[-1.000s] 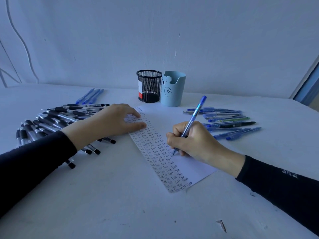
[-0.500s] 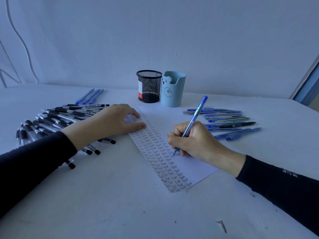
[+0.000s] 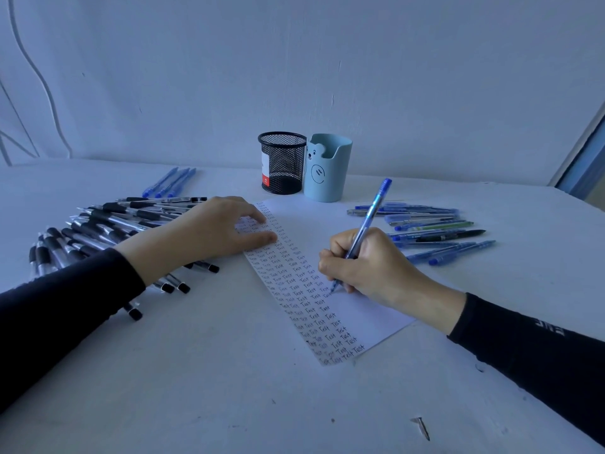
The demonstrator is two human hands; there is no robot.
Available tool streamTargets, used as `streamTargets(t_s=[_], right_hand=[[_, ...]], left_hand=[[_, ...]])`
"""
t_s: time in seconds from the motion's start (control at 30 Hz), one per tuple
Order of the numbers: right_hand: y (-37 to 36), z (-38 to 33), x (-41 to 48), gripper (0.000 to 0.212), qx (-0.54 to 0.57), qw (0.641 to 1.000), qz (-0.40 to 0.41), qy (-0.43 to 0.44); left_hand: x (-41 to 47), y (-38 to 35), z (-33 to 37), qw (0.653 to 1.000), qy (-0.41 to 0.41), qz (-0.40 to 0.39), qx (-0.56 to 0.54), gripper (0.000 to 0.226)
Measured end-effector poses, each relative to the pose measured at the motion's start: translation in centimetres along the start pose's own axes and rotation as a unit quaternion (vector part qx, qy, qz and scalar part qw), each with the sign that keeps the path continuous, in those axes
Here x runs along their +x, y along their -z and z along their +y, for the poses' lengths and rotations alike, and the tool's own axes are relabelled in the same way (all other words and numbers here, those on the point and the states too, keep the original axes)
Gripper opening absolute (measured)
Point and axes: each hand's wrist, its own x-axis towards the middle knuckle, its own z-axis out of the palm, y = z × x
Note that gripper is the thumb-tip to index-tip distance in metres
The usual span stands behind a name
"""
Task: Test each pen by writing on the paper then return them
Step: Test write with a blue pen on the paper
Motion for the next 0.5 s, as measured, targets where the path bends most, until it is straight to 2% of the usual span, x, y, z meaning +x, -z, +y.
streamTargets(t_s=[0.13, 0.23, 0.4, 0.5], right_hand=[[0.3, -0.3, 0.3, 0.045, 0.039, 0.999, 0.012, 0.009], [1.0, -0.7, 0.5, 0.056, 0.019, 0.999, 0.024, 0.037], [2.6, -0.9, 0.9, 0.032, -0.020, 0.998, 0.041, 0.040], [3.1, -0.8, 0.9, 0.028, -0.058, 0.992, 0.060, 0.094]], left_hand=[[-0.1, 0.0, -0.1, 1.000, 0.001, -0.001, -0.010, 0.087], [0.0, 0.0, -0.1, 1.000, -0.003, 0.002, -0.013, 0.088], [0.0, 0.1, 0.0, 1.000, -0.003, 0.001, -0.015, 0.090], [0.0, 0.1, 0.0, 1.000, -0.009, 0.002, -0.018, 0.087]])
